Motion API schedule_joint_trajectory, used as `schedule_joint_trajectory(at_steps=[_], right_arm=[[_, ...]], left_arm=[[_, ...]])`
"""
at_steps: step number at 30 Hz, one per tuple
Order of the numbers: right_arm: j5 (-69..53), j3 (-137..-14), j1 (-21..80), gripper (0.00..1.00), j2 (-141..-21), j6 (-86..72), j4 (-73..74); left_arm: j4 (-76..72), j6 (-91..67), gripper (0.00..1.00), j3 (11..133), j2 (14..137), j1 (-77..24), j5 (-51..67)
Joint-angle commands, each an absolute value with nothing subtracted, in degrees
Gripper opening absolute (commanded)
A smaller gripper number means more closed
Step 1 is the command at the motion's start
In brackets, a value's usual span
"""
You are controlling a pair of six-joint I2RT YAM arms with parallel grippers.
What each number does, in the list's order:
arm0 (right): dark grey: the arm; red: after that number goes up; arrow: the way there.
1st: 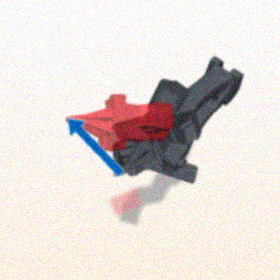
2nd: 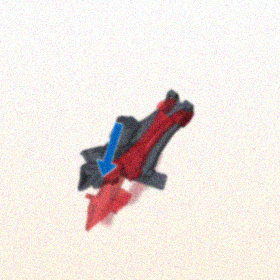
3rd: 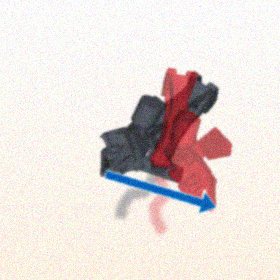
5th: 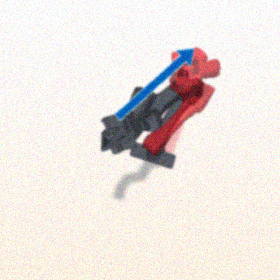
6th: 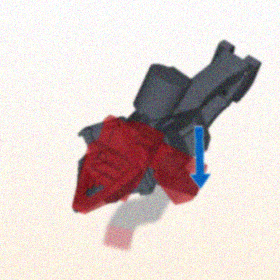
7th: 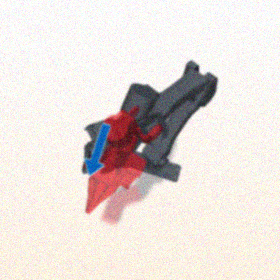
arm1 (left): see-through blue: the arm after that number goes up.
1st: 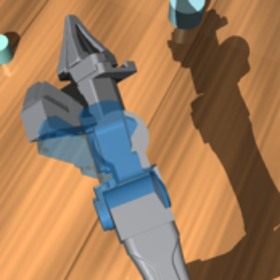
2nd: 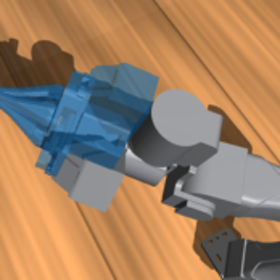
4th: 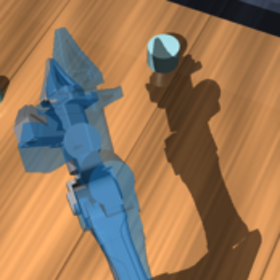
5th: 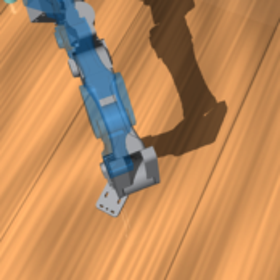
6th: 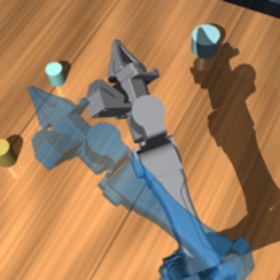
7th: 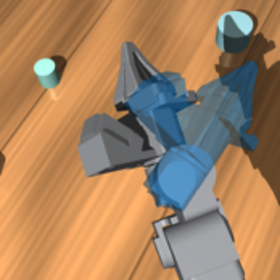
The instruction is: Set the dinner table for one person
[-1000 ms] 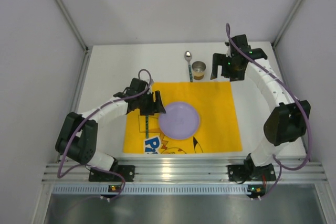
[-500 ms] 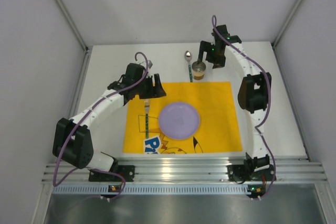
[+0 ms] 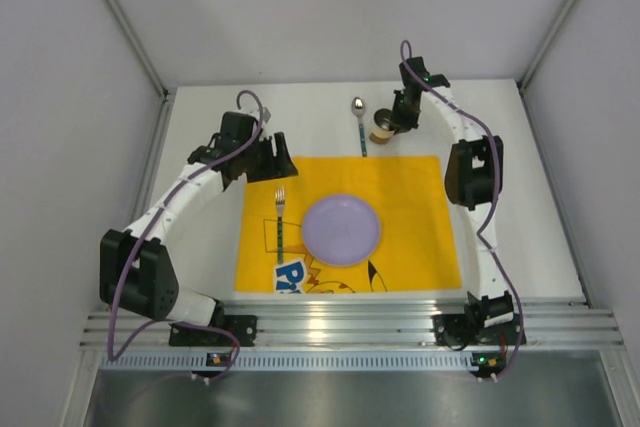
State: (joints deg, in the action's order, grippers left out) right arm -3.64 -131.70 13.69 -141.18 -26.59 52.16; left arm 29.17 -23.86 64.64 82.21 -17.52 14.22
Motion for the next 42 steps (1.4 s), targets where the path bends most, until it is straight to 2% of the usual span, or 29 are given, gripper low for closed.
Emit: schedule_joint_trajectory(at_steps=[1,5,8,9,14,16,19,24,28,29,31,32,34,38,39,40,42], right_arm=[[-0.97,-135.00,13.01,0.00,-134.92,-25.49,52.56],[1.92,-129.83,12.22,0.00,-124.50,-21.46,53.17],[5.35,-118.07,12.22,0.00,-115.18,-17.85,53.00],[6.06,-110.55,12.22,0.00,-112.87,-17.23,51.78],[6.68,-90.73,12.13,0.00,-100.22,-16.61,45.19],[5.28,-85.20,12.04,0.00,-98.62,-17.14,42.47],[4.13,-81.93,11.95,0.00,-98.17,-17.66,40.53],[5.97,-79.72,11.95,0.00,-99.66,-18.28,38.85],[5.89,-76.74,12.04,0.02,-100.63,-19.07,36.74],[5.98,-76.12,11.95,0.14,-100.63,-19.33,36.04],[6.15,-73.92,12.04,0.27,-100.29,-19.86,35.16],[6.33,-73.13,11.95,0.38,-100.20,-20.04,34.37],[6.42,-71.28,11.95,0.44,-99.58,-20.39,33.84],[6.42,-68.73,11.95,0.64,-97.74,-20.65,33.31],[6.42,-68.12,11.95,0.67,-96.95,-20.65,33.57],[6.76,-67.94,11.95,0.74,-94.86,-21.00,33.84],[7.12,-67.68,11.95,0.78,-92.30,-21.36,35.15]], left_arm=[[29.27,-22.24,0.70,68.46,81.47,-17.23,15.47],[28.13,-22.15,0.70,71.01,84.19,-17.23,15.64],[27.34,-22.76,0.70,72.42,85.43,-17.23,16.08],[26.20,-22.94,0.70,72.68,86.21,-17.23,16.35],[25.22,-23.38,0.79,78.55,90.69,-19.32,12.84],[25.40,-23.12,0.82,81.90,94.47,-20.56,9.34],[26.63,-25.56,0.96,90.51,100.71,-22.14,5.12],[29.17,-29.35,0.99,105.09,111.34,-24.08,-1.75],[32.60,-29.71,0.98,115.91,119.87,-25.66,-1.76],[32.87,-29.53,0.98,119.06,122.49,-26.01,-1.84],[32.87,-28.66,0.96,121.28,124.62,-27.33,-1.93],[32.78,-28.57,0.94,122.86,125.67,-27.77,-2.02],[32.43,-28.48,0.93,124.27,128.49,-28.73,-2.11],[32.34,-28.04,0.90,128.92,133.66,-30.23,-2.63],[32.26,-27.78,0.89,129.72,134.46,-30.50,-2.64],[32.26,-27.16,0.86,131.12,135.26,-31.02,-2.55],[32.17,-26.46,0.82,132.53,137.45,-31.46,-2.72]])
